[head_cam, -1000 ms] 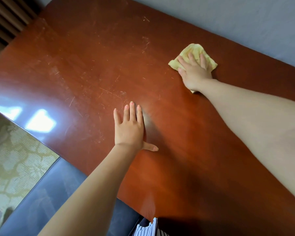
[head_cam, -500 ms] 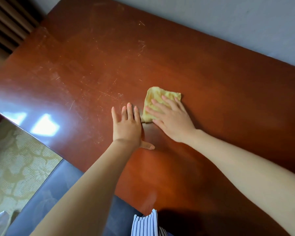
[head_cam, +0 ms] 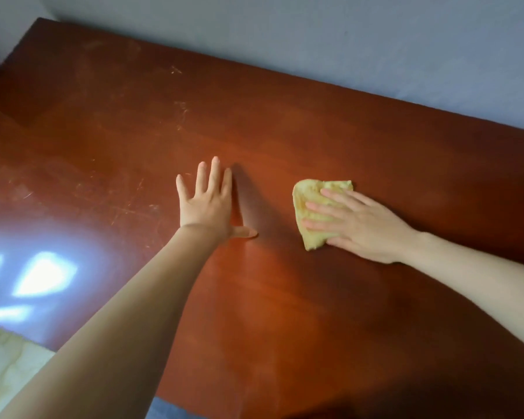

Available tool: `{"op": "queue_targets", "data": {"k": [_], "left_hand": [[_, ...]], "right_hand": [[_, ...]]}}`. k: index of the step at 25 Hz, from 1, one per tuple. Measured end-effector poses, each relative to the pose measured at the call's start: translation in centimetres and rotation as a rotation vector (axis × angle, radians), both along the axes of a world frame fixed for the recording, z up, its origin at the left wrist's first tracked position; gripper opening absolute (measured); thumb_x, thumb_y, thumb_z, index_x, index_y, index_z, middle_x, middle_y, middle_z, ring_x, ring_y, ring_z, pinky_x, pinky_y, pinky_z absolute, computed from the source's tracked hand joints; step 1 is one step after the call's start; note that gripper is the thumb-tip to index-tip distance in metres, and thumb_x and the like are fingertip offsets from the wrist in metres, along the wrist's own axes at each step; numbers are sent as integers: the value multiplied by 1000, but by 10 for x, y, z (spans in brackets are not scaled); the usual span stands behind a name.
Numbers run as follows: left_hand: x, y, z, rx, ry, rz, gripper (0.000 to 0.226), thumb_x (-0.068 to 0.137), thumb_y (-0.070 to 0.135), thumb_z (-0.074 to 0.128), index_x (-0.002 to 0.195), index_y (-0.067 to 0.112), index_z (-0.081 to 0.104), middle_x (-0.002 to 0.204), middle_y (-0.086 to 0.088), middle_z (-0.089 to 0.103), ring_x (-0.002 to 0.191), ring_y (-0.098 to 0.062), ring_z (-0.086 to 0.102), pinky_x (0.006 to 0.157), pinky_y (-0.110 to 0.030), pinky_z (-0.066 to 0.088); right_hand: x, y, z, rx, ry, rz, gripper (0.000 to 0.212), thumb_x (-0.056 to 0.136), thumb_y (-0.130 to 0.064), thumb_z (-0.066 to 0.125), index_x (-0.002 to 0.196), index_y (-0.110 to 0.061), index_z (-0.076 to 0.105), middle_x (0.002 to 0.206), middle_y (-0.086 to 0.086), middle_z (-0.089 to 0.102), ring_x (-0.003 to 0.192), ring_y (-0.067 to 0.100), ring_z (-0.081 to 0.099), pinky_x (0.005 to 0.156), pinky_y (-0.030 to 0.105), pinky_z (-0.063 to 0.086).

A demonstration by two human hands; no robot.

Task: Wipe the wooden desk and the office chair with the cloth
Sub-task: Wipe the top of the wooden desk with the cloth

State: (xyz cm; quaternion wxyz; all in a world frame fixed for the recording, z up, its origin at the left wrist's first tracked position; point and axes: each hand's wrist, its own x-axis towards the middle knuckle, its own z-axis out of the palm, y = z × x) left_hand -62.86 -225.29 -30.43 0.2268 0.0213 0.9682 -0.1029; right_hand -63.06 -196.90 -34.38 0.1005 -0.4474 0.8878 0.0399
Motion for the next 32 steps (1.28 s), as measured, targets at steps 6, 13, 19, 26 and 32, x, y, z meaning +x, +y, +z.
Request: {"op": "queue_targets", "data": {"k": [6,13,19,26,32], "left_hand": [[-44,12,-11,-20,-36,-51,142,54,87,53,146,9,-20,154,-10,-27,143,-29,-21,112,-60,0],[-56,9,-25,8,-80,-71,152,45,90,54,144,7,-25,155,-11,-25,145,-26,-17,111,-59,0],[-56,6,-27,42,-72,-61,151,44,89,55,144,9,-25,155,-8,-26,145,-24,-18,112,-57,1],[-58,9,-23,24,-70,-63,150,45,91,54,146,10,-22,156,-7,-22,145,-22,-14,112,-58,1],[-57,9,-21,-7,-75,-71,150,45,91,53,145,9,-23,156,-8,-22,145,-23,-14,112,-58,0]], "right_hand": [[-87,13,-5,-76,-65,-534,49,94,-57,9,141,-54,1,157,-18,2,145,12,-10,116,39,-2],[-175,-22,-15,-122,-69,-916,48,100,-49,19,147,-47,9,159,-12,0,145,23,-9,116,48,-3],[-171,-86,-17,-161,-73,-766,48,99,-48,25,146,-49,14,159,-13,2,145,25,-9,114,52,-6],[-56,-102,-11,-152,-85,-327,48,100,-46,28,147,-42,22,157,-12,14,146,22,0,118,48,0],[-19,-27,-4,-41,-14,24,48,97,-49,25,143,-40,35,152,-10,30,144,23,20,116,44,18]]}}
